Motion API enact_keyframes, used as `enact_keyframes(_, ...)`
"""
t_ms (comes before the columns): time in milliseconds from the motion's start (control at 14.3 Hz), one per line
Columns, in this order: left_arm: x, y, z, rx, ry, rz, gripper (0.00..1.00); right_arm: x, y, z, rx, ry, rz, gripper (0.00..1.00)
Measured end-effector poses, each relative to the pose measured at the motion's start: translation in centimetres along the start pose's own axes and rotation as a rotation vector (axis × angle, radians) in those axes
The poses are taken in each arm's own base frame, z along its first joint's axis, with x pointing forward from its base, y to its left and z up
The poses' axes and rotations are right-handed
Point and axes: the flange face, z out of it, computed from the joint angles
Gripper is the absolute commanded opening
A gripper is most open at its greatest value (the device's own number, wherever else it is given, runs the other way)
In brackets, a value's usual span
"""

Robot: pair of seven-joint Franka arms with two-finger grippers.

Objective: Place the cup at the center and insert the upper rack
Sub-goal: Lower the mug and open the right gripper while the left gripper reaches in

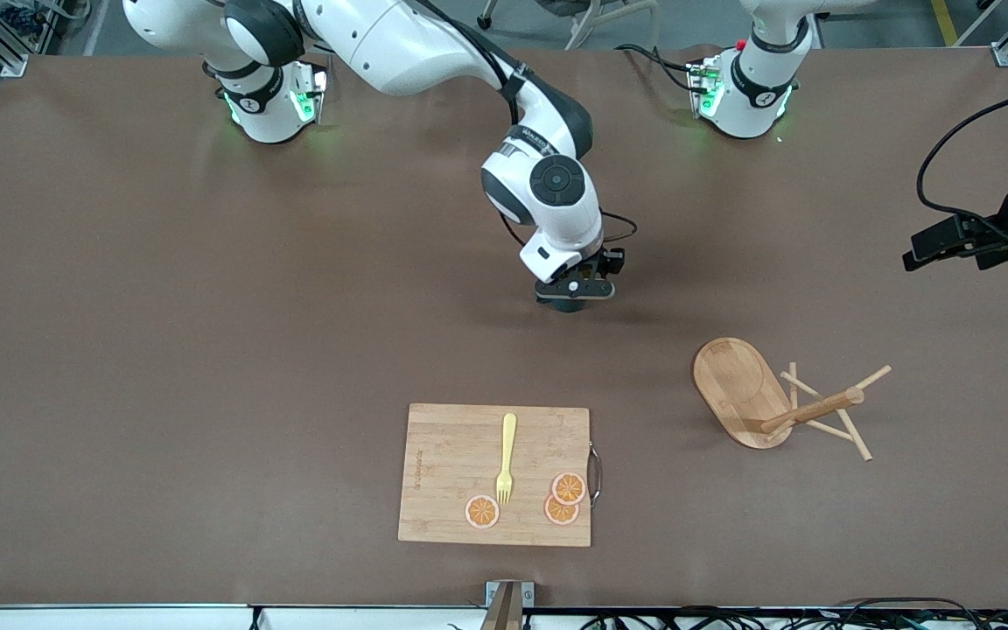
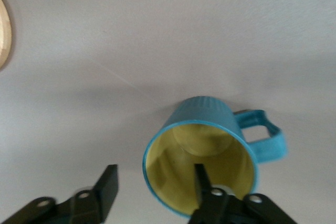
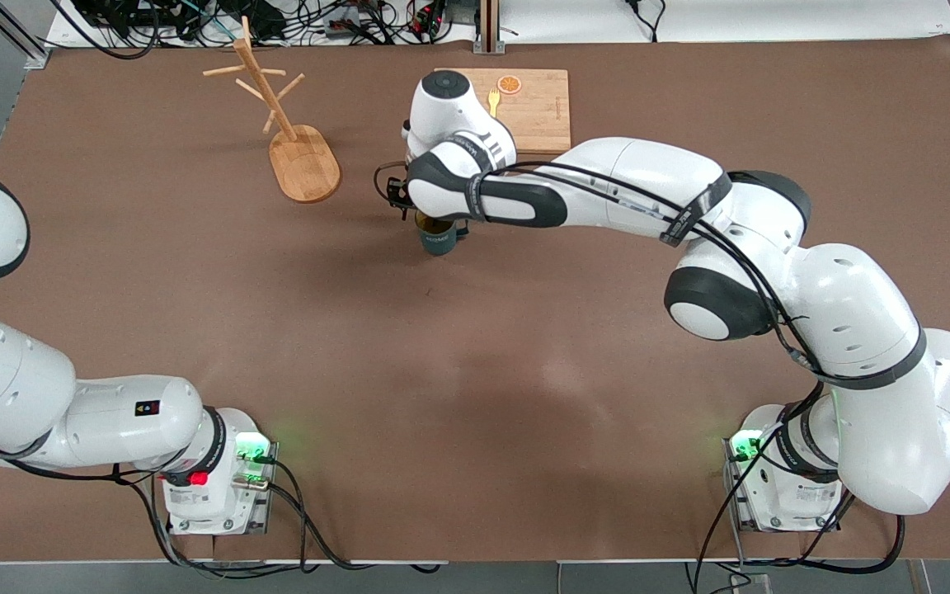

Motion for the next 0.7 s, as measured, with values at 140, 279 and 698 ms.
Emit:
enact_keyframes(140, -0.1, 2.4, -0.5, -0.011, 0.012, 0.038, 1.00, 1.2, 0.3, -4.2, -0.010, -0.010, 0.015, 1.00)
enact_keyframes(279, -0.6, 5.7, -0.7, -0.018, 0.009, 0.039, 1.00, 3.8, 2.2, -10.5, -0.024, -0.022, 0.054, 1.00)
enact_keyframes(698, -4.1, 18.7, 0.6, -0.028, -0.032, -0.064, 1.00, 13.4, 18.4, -31.8, -0.101, -0.028, 0.181, 1.00)
